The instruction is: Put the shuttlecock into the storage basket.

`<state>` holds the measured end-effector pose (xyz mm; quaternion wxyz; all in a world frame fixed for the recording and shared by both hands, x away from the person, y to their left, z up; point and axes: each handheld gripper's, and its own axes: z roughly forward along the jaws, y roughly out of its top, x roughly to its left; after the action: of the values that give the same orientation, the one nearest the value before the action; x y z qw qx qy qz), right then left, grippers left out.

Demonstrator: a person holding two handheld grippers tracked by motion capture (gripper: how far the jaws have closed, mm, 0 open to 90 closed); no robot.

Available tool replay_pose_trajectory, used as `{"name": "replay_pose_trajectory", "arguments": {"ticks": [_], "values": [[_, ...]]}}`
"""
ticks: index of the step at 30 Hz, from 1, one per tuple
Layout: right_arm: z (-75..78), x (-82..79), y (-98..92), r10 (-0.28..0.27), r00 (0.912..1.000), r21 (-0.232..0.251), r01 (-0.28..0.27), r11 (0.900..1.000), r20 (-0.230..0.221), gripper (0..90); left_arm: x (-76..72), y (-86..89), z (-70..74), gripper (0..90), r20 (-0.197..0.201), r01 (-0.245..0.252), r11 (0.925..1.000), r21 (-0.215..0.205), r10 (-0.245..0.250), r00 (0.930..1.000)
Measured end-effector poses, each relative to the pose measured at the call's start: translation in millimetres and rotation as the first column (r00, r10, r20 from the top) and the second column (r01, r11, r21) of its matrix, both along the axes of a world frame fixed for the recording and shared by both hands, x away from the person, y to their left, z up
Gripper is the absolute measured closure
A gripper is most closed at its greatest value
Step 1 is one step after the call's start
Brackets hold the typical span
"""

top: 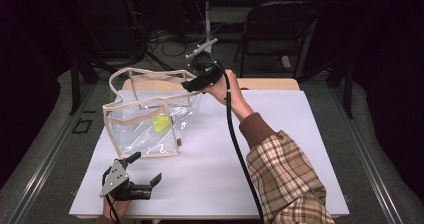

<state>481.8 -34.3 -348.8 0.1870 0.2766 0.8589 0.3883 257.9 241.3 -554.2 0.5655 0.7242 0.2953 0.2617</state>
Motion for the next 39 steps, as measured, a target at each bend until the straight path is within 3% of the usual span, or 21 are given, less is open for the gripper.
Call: {"name": "replay_pose_trajectory", "arguments": {"ticks": [7,17,27,31,39], "values": [[-1.4,-5.7,-14.0,0.007,0.9999,0.022,-0.007,1.000,-0.010,8.9,0.2,-0.7,0.3,0.3,0.002,0.006,1.0000,0.003,-0.006,1.0000],[-6.7,-12.4,-24.5,0.020,0.9993,0.046,-0.018,0.999,-0.031,0.1,0.4,-0.7,0.3,0.3,0.002,0.001,1.0000,0.000,-0.001,1.0000],[-15.7,-21.1,-32.5,0.042,0.9987,0.068,-0.040,0.997,-0.027,0.0,0.3,-0.4,0.7,0.3,0.003,0.000,1.0000,0.003,0.000,1.0000],[-19.9,-28.3,-33.0,0.053,0.9982,0.055,-0.051,0.997,-0.027,0.0,-0.7,0.8,0.6,0.3,0.002,0.002,1.0000,0.000,-0.002,1.0000],[-19.3,-43.0,-45.8,0.054,0.9985,0.072,-0.054,0.996,-0.001,0.0,-0.9,1.9,0.7,0.4,0.003,-0.001,0.9999,-0.017,0.001,1.0000]]}}
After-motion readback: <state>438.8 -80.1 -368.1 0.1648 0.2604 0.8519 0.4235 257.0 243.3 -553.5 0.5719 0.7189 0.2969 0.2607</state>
